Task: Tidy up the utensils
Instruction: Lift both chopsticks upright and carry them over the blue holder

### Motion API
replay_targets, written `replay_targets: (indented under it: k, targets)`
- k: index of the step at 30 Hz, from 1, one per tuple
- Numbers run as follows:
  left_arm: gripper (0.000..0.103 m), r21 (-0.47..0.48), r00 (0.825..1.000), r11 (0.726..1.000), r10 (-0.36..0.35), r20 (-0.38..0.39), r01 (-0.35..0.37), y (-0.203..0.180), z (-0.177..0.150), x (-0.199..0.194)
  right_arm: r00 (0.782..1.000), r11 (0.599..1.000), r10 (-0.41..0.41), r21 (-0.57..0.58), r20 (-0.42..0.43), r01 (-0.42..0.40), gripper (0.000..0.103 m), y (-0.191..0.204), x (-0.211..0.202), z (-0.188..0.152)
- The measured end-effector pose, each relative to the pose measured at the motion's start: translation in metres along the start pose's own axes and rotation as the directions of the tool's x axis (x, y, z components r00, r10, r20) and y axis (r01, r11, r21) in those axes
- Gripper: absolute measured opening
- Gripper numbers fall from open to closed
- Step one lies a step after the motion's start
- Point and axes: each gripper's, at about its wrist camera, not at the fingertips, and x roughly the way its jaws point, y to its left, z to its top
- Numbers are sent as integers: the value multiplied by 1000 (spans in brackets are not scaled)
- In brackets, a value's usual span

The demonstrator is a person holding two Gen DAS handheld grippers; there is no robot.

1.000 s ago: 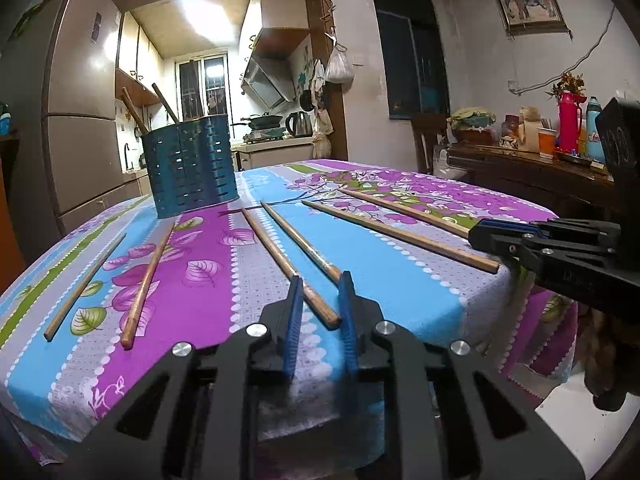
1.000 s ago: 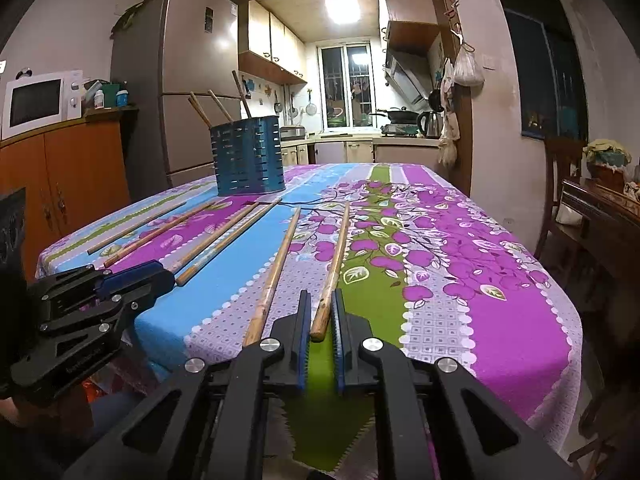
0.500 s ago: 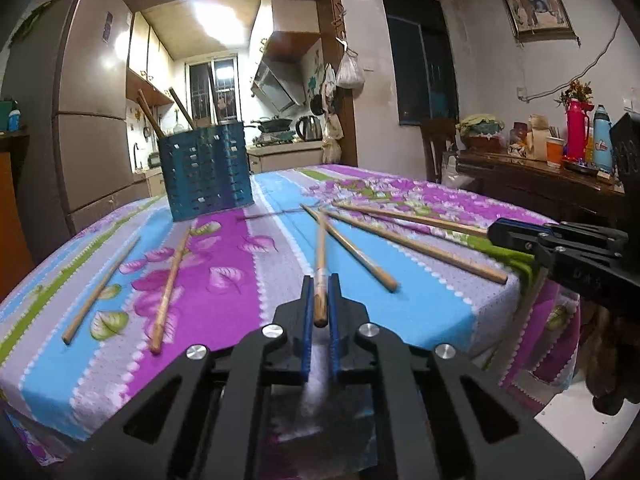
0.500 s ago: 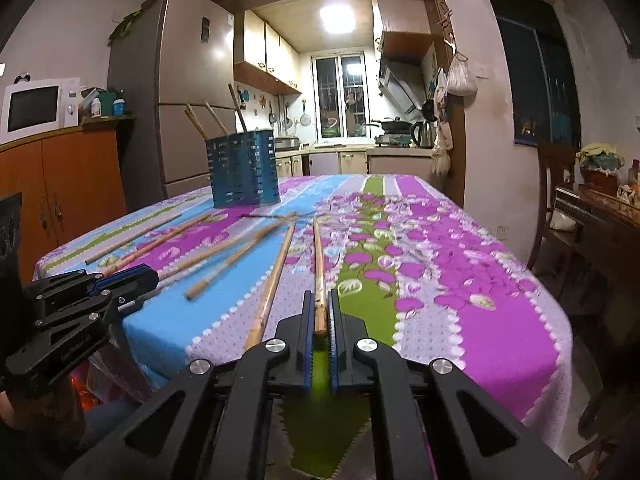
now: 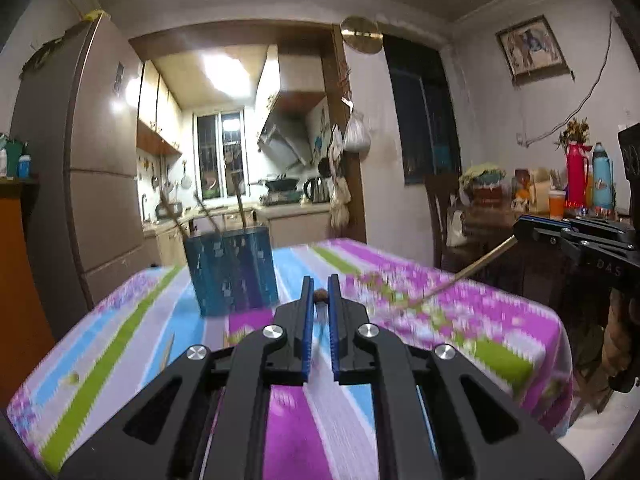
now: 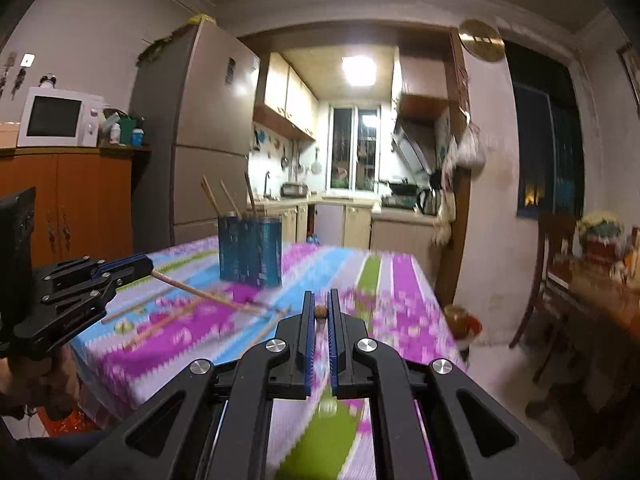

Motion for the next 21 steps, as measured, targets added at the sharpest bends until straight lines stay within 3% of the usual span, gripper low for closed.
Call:
replay_targets:
  k: [7,15,21]
  targets:
    - [5,-29,998,998,-54,11,54,16,50,42,999,998,49,-33,6,-48,7,-9,32,56]
    - [5,-75,995,993,-98,-38,95,32,83,88,997,997,74,-29,-36,-75,7,-18,68,89]
    - [5,-62,995,994,-91,-29,89,47,113,95,996,996,86,-30,-36,-87,7,-20,85,122]
